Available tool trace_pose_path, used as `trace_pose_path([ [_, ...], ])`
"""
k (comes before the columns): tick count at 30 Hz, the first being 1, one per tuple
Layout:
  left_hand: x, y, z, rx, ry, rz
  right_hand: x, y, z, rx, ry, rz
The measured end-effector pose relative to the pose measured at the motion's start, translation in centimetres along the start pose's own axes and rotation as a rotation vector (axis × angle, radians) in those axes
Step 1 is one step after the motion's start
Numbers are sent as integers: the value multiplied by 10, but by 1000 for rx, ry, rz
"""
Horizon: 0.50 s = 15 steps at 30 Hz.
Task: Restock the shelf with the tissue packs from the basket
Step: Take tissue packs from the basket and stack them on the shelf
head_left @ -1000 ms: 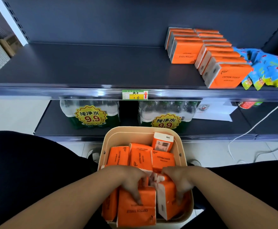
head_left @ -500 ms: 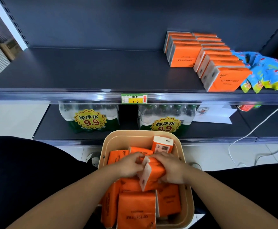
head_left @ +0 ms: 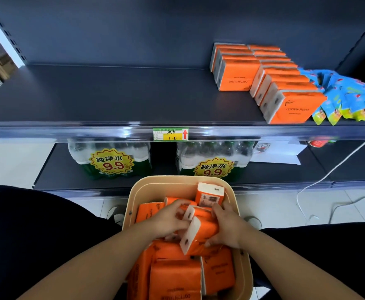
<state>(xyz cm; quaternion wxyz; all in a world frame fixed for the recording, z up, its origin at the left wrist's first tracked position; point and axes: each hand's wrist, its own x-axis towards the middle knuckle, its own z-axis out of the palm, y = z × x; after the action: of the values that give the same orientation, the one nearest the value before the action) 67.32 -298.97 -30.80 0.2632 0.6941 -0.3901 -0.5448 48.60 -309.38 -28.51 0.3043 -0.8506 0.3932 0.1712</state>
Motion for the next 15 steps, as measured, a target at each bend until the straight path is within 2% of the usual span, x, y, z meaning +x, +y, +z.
trace_pose_path([
  [6,5,3,1,182,105,91,3,1,-4,-80,-14,-38],
  [11,4,8,-16,191,119,120,-1,3,-7,-287,5,-54],
  [15,-4,4,-22,236,95,101,-4,1,-9,-332,9,-79],
])
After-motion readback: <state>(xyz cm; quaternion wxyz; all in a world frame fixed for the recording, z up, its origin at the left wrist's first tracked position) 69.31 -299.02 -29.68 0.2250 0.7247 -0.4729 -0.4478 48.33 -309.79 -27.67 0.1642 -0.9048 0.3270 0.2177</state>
